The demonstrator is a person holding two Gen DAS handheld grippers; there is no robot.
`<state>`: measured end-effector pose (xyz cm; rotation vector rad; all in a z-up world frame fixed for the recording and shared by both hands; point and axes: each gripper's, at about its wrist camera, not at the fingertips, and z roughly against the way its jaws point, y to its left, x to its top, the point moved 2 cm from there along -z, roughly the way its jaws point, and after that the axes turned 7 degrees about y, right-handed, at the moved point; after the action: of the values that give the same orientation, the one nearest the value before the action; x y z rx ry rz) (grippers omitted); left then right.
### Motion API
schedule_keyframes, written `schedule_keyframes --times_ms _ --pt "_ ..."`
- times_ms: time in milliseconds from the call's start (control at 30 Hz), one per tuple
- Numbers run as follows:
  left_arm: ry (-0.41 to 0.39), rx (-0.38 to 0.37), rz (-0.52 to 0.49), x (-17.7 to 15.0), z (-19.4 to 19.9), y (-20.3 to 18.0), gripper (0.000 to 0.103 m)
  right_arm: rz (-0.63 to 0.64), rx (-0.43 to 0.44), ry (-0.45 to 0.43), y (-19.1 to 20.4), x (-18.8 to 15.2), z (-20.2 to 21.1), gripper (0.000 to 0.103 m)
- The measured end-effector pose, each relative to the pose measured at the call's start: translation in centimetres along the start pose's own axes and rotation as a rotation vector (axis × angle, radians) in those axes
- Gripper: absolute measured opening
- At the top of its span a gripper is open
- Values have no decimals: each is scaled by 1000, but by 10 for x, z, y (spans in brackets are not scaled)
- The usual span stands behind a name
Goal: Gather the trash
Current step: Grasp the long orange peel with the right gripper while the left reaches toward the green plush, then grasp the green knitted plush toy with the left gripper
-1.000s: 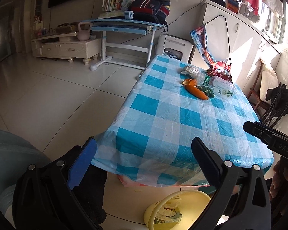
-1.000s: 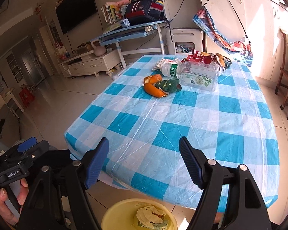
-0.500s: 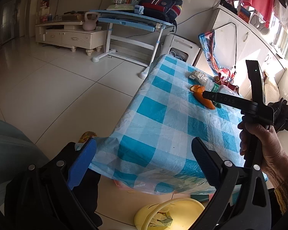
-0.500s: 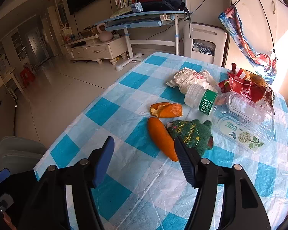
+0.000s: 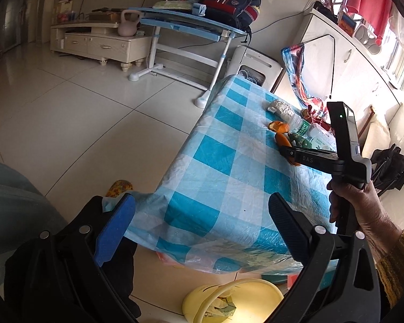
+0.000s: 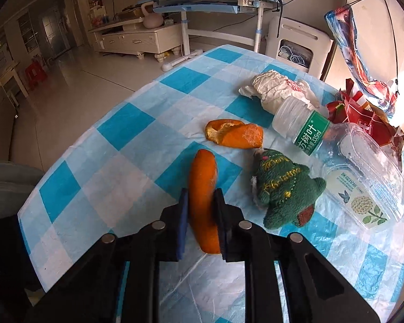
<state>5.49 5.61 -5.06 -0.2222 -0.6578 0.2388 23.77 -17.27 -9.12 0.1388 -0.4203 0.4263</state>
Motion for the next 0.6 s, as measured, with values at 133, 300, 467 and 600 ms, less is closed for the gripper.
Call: schedule_keyframes --times_ms 133,300,467,600 --pt "19 -18 -76 14 -8 -18 96 65 -5 36 5 -31 18 18" --pt "12 -21 -275 47 -33 -65 96 29 40 98 -8 -68 39 18" --pt "29 -18 -399 82 -78 -110 96 -39 78 97 -19 -79 44 18" --pt "52 -24 -443 103 -113 -134 96 -60 104 87 -21 -77 42 20"
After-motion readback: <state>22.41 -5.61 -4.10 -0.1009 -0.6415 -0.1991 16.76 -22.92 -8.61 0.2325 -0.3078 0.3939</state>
